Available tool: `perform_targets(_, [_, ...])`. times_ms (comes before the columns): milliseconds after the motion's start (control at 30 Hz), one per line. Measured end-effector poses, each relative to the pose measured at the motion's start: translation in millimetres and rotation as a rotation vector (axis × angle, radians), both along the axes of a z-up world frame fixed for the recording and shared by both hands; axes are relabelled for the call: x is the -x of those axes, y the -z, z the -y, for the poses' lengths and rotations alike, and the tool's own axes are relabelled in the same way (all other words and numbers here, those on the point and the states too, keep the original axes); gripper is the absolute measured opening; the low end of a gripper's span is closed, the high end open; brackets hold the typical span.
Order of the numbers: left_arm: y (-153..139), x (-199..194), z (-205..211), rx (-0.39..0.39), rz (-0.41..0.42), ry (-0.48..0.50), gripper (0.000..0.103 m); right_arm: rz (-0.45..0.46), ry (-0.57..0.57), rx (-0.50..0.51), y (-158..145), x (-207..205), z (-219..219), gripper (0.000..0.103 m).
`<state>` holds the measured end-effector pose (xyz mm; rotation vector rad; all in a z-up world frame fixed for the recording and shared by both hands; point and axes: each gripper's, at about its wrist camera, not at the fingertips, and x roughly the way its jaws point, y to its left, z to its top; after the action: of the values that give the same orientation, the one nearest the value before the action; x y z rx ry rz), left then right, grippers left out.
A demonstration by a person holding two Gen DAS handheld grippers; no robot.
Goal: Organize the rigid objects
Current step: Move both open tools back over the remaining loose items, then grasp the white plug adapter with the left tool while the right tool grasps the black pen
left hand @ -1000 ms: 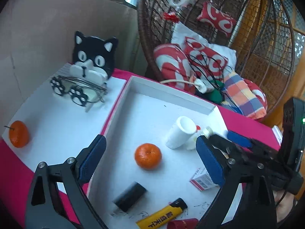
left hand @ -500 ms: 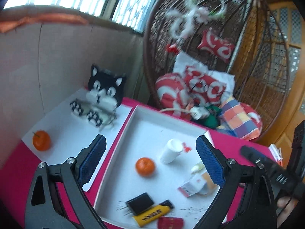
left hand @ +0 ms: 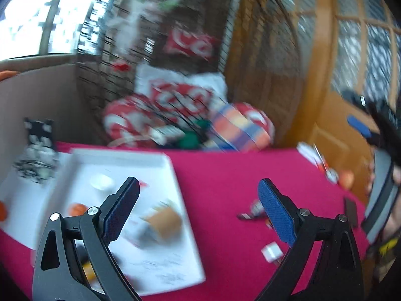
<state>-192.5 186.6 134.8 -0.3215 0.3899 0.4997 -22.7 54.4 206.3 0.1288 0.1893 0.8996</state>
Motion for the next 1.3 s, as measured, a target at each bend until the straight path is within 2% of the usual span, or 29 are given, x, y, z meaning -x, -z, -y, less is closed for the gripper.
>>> perform_targets(167, [43,-58,41,0.033,-0.152,0.145,0.096,-0.081,0.028,0.023,31,-30,26,0.103])
perform_targets(300, [81,-95,70,0.108,-0.249,0.237,0.096,-0.127,0.057,0.090,59,-48,41,0.103])
perform_targets(500, [108,-127,84,0.152,-0.336,0.247,0.096,-0.265,0.116,0.089,91,-76,81,0.103])
perform_targets(567, [116,-135,81,0.191,-0.379,0.221,0.096,-0.288,0.122,0.080,95,-78,91,0.103])
perform_targets(667, [122,-140,80,0.205,-0.388,0.205,0.094,-0.284,0.127,0.073,98,-79,97,0.103])
perform_targets(700, [121,-139,81,0.190,-0.385,0.203,0.091,-0.279,0.122,0.078,98,-79,96,0.103])
perform_targets(733, [121,-137,82,0.179,-0.386,0.205,0.079,-0.271,0.111,0.090,99,-78,93,0.103])
perform_targets(767, [120,-136,84,0.161,-0.391,0.203,0.073,-0.266,0.101,0.101,101,-79,87,0.103])
perform_targets(833, [121,-133,83,0.159,-0.393,0.207,0.073,-0.256,0.045,0.148,105,-78,74,0.103])
perform_targets(933, [121,-129,80,0.158,-0.389,0.210,0.063,-0.237,-0.031,0.231,114,-74,51,0.103])
perform_targets(1000, [121,-125,79,0.153,-0.381,0.213,0.047,-0.240,-0.080,0.271,121,-72,38,0.103])
perform_targets(1033, [120,-123,78,0.151,-0.377,0.216,0.031,-0.241,-0.111,0.299,124,-71,29,0.103])
perform_targets(1067, [120,-121,77,0.155,-0.379,0.220,0.027,-0.235,-0.131,0.329,127,-69,22,0.103])
perform_targets(1233, [116,-99,76,0.152,-0.362,0.210,0.025,-0.136,-0.246,0.516,141,-51,-18,0.103])
perform_targets(1300, [113,-91,75,0.154,-0.352,0.200,0.025,-0.089,-0.302,0.585,147,-42,-34,0.100])
